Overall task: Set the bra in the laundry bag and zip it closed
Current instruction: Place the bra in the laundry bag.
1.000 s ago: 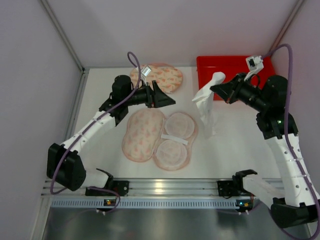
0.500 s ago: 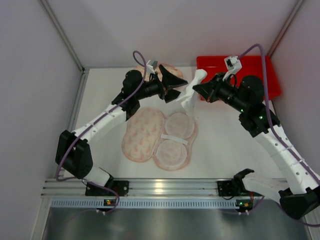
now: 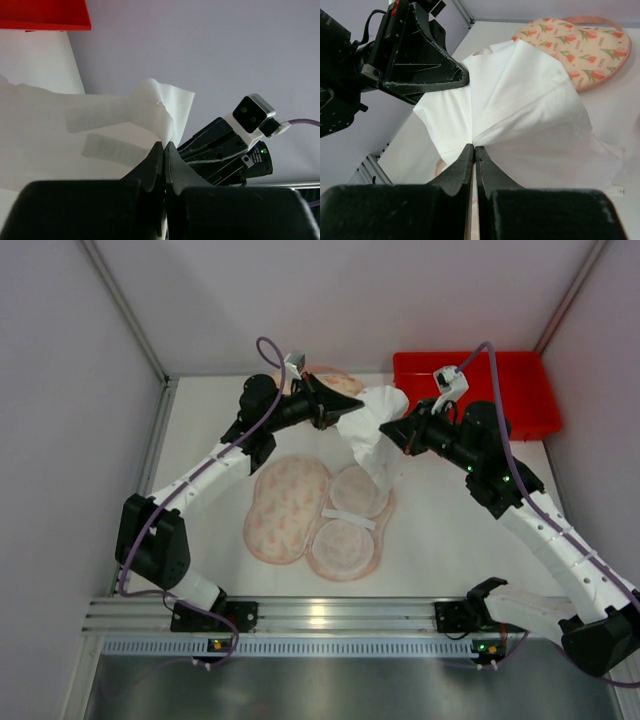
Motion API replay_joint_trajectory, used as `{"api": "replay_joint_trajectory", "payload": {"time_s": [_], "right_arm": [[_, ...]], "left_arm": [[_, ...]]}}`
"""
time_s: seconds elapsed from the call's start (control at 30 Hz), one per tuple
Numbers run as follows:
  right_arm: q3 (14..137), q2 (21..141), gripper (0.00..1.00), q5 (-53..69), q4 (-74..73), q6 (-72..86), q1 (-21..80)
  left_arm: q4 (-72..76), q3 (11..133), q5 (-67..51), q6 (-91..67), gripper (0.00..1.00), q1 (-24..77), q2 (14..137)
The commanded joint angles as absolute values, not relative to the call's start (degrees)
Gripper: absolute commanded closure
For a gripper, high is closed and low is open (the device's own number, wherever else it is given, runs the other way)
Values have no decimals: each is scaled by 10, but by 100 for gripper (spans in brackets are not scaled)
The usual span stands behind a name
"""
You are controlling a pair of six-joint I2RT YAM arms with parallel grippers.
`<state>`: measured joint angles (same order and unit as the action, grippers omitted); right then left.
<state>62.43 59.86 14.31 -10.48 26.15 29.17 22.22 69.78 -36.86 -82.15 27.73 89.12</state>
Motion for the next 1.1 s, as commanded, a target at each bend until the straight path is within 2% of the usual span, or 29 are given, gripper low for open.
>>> {"api": "replay_joint_trajectory", "payload": {"time_s": [0.0,0.03,0.1,0.13,0.23,0.3,0.43,0.63,0.8,1.07], "right_arm": [[619,571,100,138,-80,246,303],[620,571,94,146,-82,237,303],[628,572,74,153,-93,219,302],[633,569,46,154,-104,193,302],[662,551,10,139,-131,133,300],[689,544,2,141,-144,98,295],[735,547,1,183,-180,6,283],[812,579,1,300,-231,-111,279],[862,613,1,417,-256,-136,282],[868,667,0,444,-265,-239,344]], "left_arm": [[279,732,-373,-816,100,263,875],[291,734,-383,-810,100,261,875],[309,757,-420,-767,100,263,878],[309,770,-434,-741,100,261,880],[244,823,-483,-574,100,262,868],[186,852,-504,-504,100,263,859],[72,883,-585,-314,100,263,837],[-72,920,-656,-155,100,264,821],[-70,927,-711,-127,100,263,804],[-72,898,-719,-132,100,273,787]]}}
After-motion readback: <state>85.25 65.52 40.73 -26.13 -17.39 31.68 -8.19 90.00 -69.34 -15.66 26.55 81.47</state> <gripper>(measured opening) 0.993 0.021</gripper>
